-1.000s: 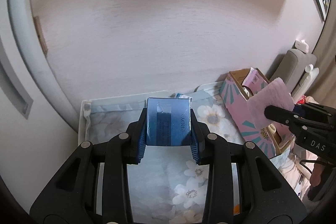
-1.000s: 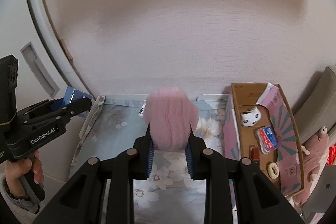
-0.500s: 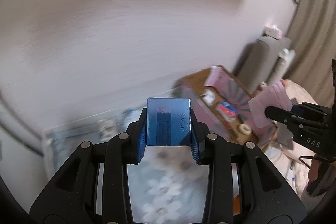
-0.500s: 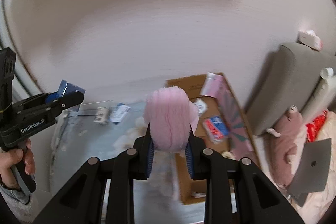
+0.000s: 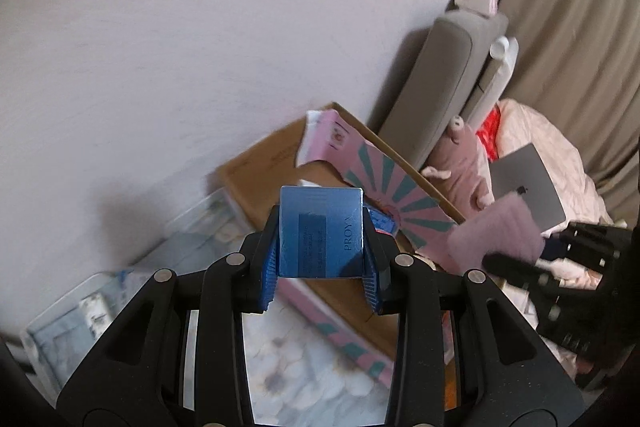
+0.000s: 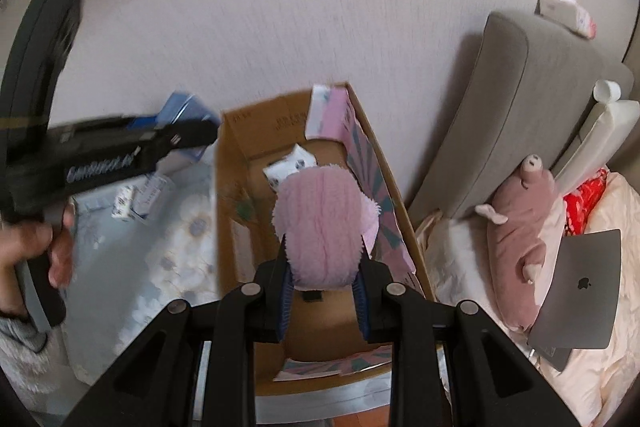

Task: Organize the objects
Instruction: 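Carry blue box and pink scrunchie into the cardboard box and open both tools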

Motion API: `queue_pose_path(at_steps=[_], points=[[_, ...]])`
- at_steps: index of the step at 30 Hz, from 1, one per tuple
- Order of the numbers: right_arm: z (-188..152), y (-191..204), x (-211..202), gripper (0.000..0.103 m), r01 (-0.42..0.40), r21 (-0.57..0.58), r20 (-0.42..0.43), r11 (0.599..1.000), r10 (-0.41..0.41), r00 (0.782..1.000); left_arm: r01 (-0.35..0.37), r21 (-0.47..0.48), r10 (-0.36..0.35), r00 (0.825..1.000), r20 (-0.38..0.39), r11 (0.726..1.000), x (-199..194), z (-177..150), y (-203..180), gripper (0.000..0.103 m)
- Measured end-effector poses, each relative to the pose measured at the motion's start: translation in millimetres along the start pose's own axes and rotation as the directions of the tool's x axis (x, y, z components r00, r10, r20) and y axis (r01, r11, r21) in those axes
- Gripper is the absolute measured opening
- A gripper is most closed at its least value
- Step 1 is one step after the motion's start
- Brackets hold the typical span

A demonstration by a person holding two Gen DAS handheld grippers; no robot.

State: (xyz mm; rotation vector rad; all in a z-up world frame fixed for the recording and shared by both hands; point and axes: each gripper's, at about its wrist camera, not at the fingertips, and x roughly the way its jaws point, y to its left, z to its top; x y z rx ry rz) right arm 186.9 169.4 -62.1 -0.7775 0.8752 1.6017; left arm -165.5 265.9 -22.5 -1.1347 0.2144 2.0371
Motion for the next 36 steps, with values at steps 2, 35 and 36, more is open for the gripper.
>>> queue_pose_path(at_steps=[2, 35, 36], points=[[-1.1, -4.2, 15.1, 0.024, 0.006, -0.009, -0.036, 1.000, -0.006, 0.999, 0.007, 0.004, -0.007, 0.999, -0.035, 1.000, 22.7, 6.5, -0.7, 0.031], [-24.4, -3.0, 102.9, 0.081, -0.130, -0.091, -0.224, 0.987, 0.107, 0.969, -0.020, 0.252, 0.092, 0.956, -0.279, 0.968, 158.7, 28.3, -34.9, 0.099], [-25.6, -3.0, 102.3, 0.081, -0.128, -0.090, -0.220, 0.988, 0.106, 0.970, -0.014, 0.264, 0.089, 0.958, -0.274, 0.964, 157.1, 26.7, -36.7, 0.103]])
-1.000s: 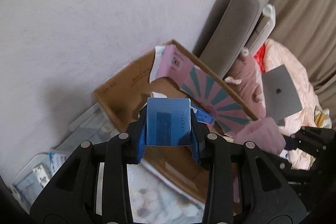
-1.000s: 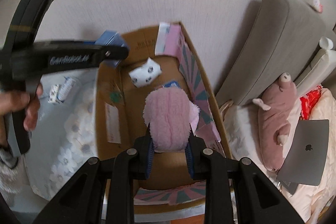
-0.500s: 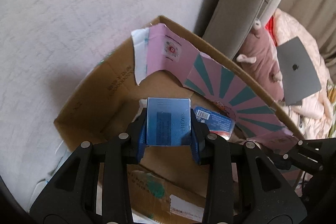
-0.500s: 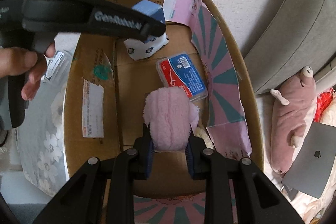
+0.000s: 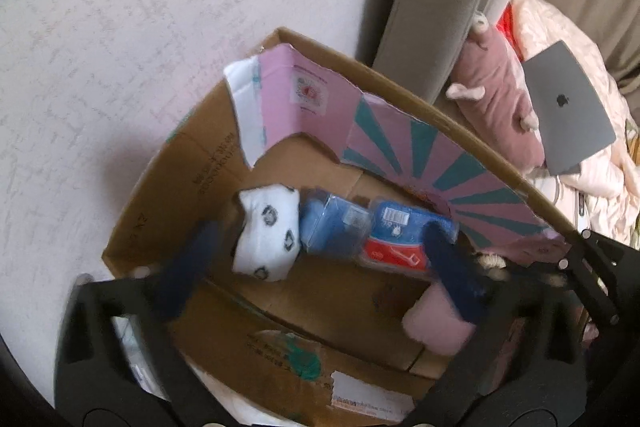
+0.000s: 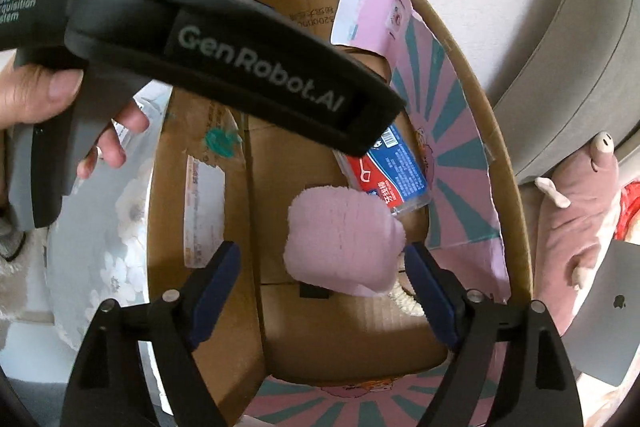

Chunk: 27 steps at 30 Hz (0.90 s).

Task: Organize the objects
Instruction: 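Carry blue box and pink scrunchie into the cardboard box and open both tools, then withdraw both tools from the box back over the tray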

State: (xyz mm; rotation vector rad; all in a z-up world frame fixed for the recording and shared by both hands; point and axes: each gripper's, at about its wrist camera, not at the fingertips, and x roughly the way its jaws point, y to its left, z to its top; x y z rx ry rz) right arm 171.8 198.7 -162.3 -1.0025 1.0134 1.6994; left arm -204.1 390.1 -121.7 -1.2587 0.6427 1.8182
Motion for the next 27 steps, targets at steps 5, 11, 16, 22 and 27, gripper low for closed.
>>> queue_pose_path(at_steps=[5, 11, 16, 22, 27], points=[[-4.2, -1.3, -5.4, 0.081, -0.007, 0.006, 0.016, 1.000, 0.007, 1.000, -0.002, 0.005, 0.002, 1.000, -0.005, 1.000, 1.0, -1.6, -5.4, 0.103], [-6.5, -0.9, -13.7, 0.081, -0.004, 0.019, 0.028, 1.000, 0.004, 1.000, 0.008, -0.006, -0.008, 1.000, 0.004, 1.000, -4.5, -2.6, -6.6, 0.103], [-9.8, 1.0, -30.7, 0.081, 0.003, 0.029, 0.039, 1.000, -0.004, 0.999, 0.021, -0.026, -0.020, 1.000, 0.021, 0.999, -20.9, -5.0, -6.4, 0.103], [-18.6, 10.5, -67.2, 0.081, 0.026, 0.005, 0.092, 1.000, -0.027, 0.995, -0.005, -0.050, 0.010, 0.995, 0.096, 0.999, -64.8, -14.2, -5.5, 0.103], [-13.3, 27.5, -94.8, 0.081, 0.046, -0.031, 0.147, 0.998, -0.041, 0.988, -0.073, -0.079, 0.087, 0.980, 0.179, 0.994, -116.6, -30.3, 2.5, 0.103]])
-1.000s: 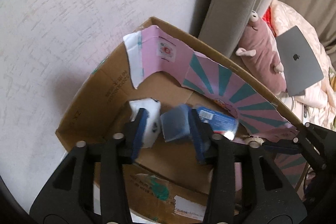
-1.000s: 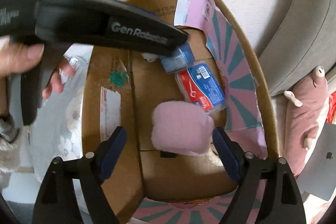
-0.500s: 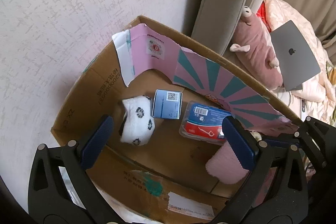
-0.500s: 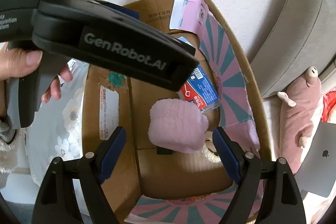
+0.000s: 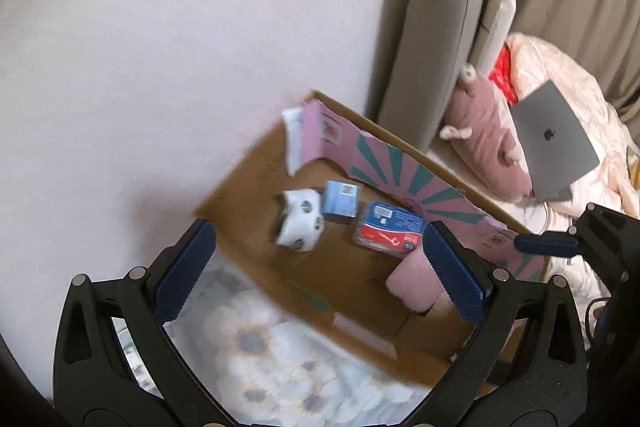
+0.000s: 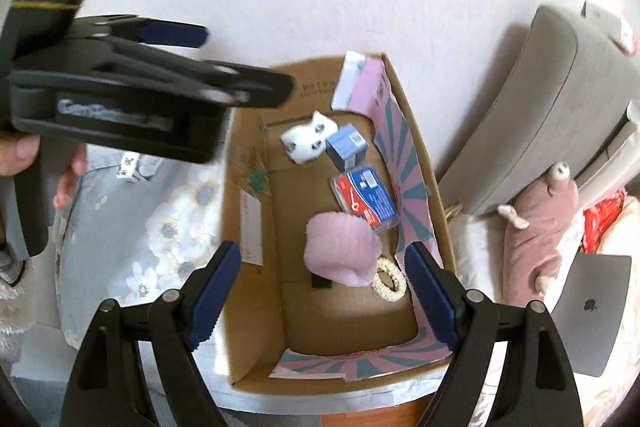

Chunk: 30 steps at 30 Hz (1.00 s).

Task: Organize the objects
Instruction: 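Withdraw both tools from the box back over the tray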

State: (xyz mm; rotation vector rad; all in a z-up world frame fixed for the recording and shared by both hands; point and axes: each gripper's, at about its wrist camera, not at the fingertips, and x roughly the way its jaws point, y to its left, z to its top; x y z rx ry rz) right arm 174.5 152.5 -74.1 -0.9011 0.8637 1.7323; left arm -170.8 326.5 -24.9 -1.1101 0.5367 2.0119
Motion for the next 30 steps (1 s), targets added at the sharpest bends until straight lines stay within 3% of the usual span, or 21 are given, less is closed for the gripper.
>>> queue_pose_path(at_steps=[5, 13, 21, 30], points=[[6.6, 19.8, -24.7, 0.081, -0.020, -0.037, 0.074, 0.999, 0.022, 0.997, -0.067, -0.043, 0.071, 0.991, 0.113, 0.997, -64.4, -17.9, 20.1, 0.103], [25.7, 69.5, -53.3, 0.081, -0.081, -0.127, 0.203, 0.989, 0.106, 0.973, -0.126, -0.191, 0.166, 0.964, 0.209, 0.973, -144.6, -68.9, 58.4, 0.103], [35.2, 115.4, -65.3, 0.081, -0.150, -0.165, 0.250, 0.975, 0.189, 0.950, -0.203, -0.378, 0.315, 0.913, 0.260, 0.903, -210.1, -140.6, 94.3, 0.103], [14.7, 155.1, -67.0, 0.081, -0.176, -0.207, 0.295, 0.962, 0.233, 0.926, -0.226, -0.565, 0.402, 0.892, 0.208, 0.794, -240.5, -231.0, 112.1, 0.103]])
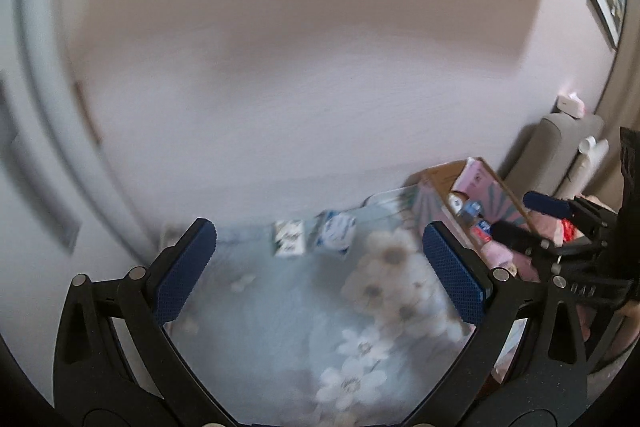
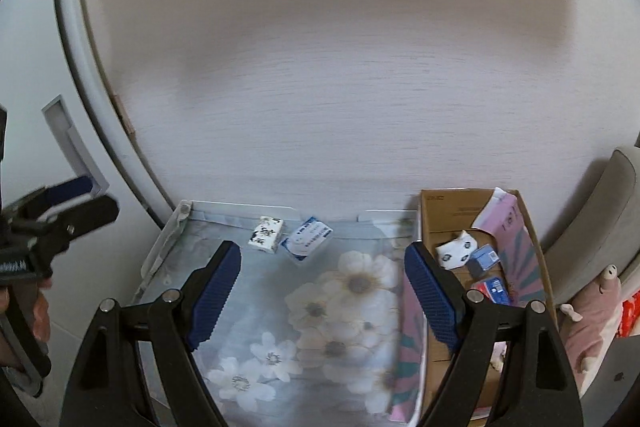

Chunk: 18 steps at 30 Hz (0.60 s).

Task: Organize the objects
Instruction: 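Withdraw both tools from the box back over the tray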

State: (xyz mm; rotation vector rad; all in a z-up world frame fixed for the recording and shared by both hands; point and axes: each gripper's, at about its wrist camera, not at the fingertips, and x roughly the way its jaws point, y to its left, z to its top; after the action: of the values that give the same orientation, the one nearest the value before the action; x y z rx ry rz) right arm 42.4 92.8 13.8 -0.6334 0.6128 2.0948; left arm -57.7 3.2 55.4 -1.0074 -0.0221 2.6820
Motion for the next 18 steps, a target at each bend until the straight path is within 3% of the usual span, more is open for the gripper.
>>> queue_pose_path(at_steps=[9, 18], points=[[-5.4, 17.9, 3.4, 0.081, -0.003, -0.043, 0.005, 0.999, 0.003, 1.000, -0.029, -0.097, 0.028, 1.000, -0.009, 0.995, -12.5, -35.7, 46.8, 0.103], [-10.4, 13.9, 14.6, 0.081, 0.001, 0.004, -0.037, 1.000, -0.001, 0.999, -0.025, -0.047, 0.021, 0.997, -0.079, 0.999, 37.0, -24.8, 46.5, 0.103]])
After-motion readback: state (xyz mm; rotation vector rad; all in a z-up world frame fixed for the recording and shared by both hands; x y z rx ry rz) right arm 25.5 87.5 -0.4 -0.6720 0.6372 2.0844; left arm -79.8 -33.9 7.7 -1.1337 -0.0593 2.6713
